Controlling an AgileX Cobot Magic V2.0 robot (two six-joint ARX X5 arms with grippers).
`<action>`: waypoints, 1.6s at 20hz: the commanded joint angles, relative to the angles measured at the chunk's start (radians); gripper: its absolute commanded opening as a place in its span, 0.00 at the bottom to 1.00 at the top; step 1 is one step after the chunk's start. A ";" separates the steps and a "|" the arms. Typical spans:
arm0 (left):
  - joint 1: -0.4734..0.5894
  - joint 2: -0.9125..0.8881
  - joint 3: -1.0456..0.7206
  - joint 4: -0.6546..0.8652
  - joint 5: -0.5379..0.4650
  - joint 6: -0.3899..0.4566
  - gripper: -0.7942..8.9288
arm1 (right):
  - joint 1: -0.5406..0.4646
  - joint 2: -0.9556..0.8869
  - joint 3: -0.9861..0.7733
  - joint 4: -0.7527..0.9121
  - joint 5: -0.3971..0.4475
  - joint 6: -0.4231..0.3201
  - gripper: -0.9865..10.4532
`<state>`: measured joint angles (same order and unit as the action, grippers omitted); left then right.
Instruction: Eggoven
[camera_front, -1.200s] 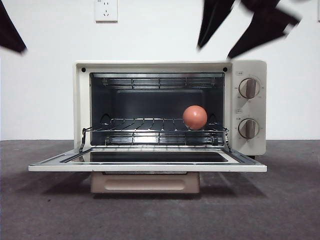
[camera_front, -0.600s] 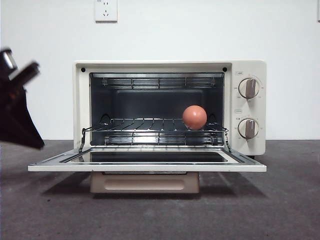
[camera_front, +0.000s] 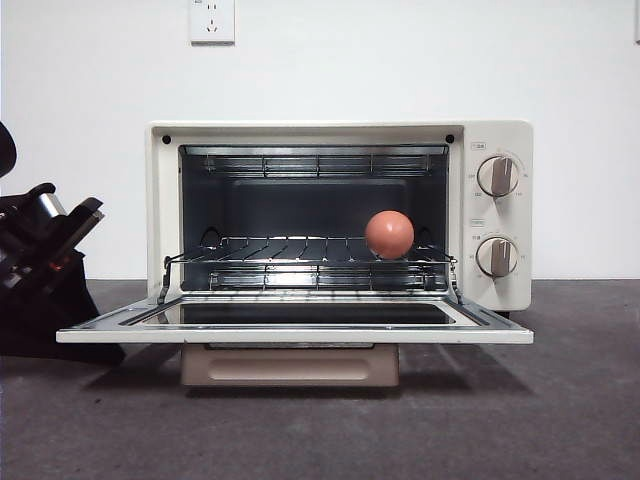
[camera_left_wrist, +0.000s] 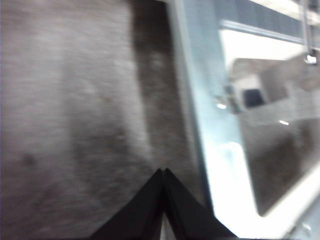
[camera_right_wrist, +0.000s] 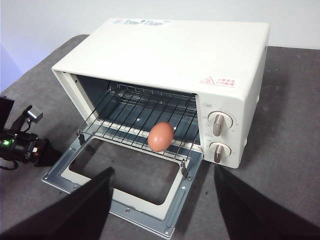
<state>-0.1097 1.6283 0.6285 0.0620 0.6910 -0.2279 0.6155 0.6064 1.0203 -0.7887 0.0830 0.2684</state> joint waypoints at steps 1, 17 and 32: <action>-0.004 0.026 0.004 0.021 0.060 -0.006 0.09 | 0.010 0.006 0.014 0.005 0.012 0.013 0.36; 0.060 0.026 0.006 0.741 0.317 -0.583 0.09 | 0.010 0.006 0.014 -0.007 0.023 0.015 0.36; 0.038 -0.347 0.006 0.470 0.164 -0.480 0.09 | 0.010 0.005 -0.046 0.025 0.014 -0.002 0.35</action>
<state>-0.0662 1.3182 0.6209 0.5968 0.8795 -0.8085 0.6163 0.6041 0.9794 -0.7734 0.0998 0.2687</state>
